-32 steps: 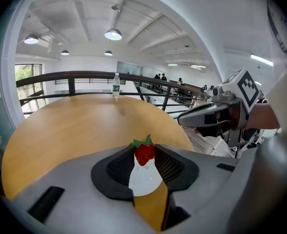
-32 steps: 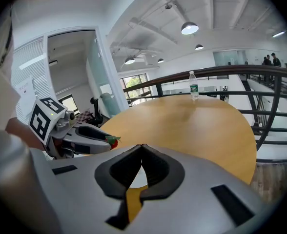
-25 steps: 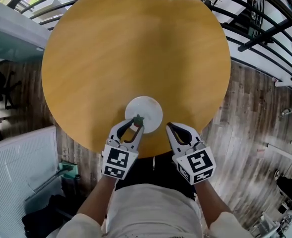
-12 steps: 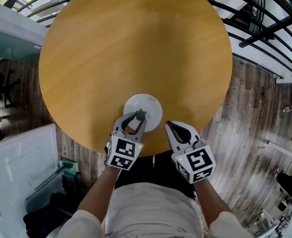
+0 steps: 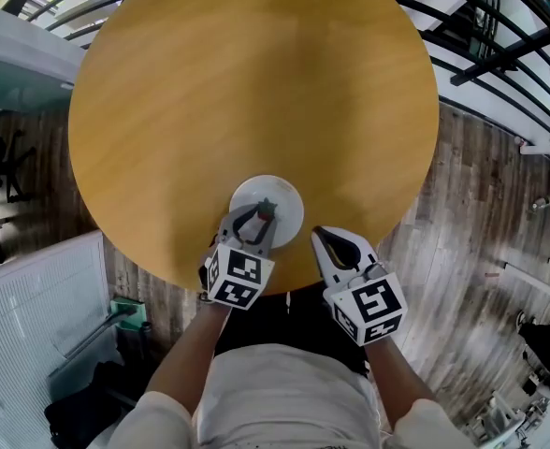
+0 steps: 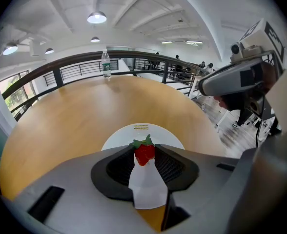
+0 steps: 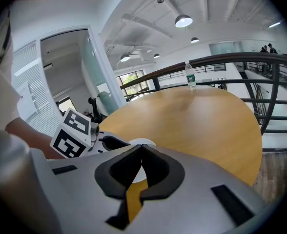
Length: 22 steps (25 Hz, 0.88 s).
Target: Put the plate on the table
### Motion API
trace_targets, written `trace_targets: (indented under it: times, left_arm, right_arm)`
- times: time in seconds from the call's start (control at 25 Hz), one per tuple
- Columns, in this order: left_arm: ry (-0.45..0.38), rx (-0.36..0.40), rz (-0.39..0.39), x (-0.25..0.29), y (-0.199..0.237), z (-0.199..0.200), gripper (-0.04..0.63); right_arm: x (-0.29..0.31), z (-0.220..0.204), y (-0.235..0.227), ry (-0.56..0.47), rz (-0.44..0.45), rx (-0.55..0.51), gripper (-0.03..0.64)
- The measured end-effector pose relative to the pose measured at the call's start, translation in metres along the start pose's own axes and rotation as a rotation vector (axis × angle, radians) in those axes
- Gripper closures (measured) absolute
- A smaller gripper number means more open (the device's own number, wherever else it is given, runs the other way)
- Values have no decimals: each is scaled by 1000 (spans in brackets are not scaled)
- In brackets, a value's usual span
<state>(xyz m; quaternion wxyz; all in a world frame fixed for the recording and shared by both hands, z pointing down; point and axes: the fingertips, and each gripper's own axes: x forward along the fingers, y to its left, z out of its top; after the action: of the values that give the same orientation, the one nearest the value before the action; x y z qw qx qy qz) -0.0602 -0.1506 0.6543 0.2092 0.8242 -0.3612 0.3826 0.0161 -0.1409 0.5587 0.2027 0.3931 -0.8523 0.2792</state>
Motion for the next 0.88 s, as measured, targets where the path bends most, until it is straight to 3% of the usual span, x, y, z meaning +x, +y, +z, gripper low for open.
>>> trace_targets:
  times: [0.68, 0.88]
  left_arm:
    - [43, 45, 8, 14, 0, -5, 449]
    - [40, 40, -2, 16, 2, -4, 419]
  right_arm:
    - [1, -2, -8, 3, -4, 13, 597]
    - [4, -1, -10, 5, -4, 14, 597]
